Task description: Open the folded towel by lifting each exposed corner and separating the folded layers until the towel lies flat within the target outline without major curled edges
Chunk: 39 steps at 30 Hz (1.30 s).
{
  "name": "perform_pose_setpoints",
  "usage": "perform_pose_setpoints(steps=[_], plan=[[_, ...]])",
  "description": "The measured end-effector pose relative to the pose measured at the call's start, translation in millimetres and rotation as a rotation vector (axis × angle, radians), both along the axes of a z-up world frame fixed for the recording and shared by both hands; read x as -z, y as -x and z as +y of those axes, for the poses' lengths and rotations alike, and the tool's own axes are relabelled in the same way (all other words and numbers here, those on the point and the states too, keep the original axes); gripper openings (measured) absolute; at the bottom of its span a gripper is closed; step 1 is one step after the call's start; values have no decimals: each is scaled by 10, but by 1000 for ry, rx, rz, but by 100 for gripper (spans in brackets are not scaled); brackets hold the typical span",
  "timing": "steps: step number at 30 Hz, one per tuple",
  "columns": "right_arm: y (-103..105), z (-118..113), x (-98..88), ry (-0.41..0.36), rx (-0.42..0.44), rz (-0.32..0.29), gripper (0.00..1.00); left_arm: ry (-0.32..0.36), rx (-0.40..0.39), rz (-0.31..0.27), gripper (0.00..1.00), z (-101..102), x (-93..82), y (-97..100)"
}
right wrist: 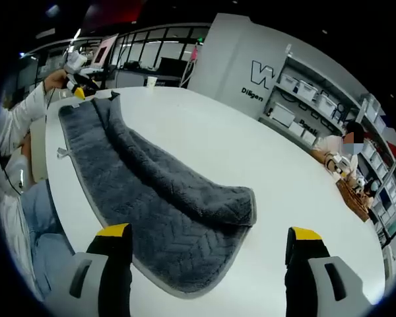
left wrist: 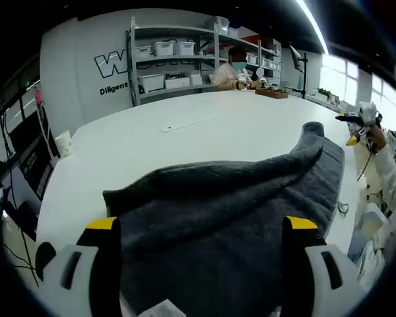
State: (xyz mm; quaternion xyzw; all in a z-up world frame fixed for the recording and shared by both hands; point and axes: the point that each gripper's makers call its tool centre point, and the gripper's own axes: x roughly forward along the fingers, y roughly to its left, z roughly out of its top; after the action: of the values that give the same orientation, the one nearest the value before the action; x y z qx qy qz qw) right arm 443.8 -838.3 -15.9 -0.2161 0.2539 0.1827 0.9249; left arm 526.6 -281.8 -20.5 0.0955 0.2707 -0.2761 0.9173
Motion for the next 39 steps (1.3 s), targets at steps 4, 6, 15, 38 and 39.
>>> perform_pose_setpoints(steps=[4,6,15,38,39], plan=[[-99,20,-73,-31,-14,-3,92,9,13,-22,99,-52,-15,307],[-216,20,-134,-52,-19,-6,88,27,19,-33,99,-95,-16,468],[-745,-4,-83,-101,-46,50,73,76,60,-34,99,-257,64,1056],[-1460,-138,725,-39,-50,372,0,131,93,-69,99,-555,-33,1192],[-1433,-118,725,-22,-64,371,0,135,96,-74,99,-567,-47,1196]])
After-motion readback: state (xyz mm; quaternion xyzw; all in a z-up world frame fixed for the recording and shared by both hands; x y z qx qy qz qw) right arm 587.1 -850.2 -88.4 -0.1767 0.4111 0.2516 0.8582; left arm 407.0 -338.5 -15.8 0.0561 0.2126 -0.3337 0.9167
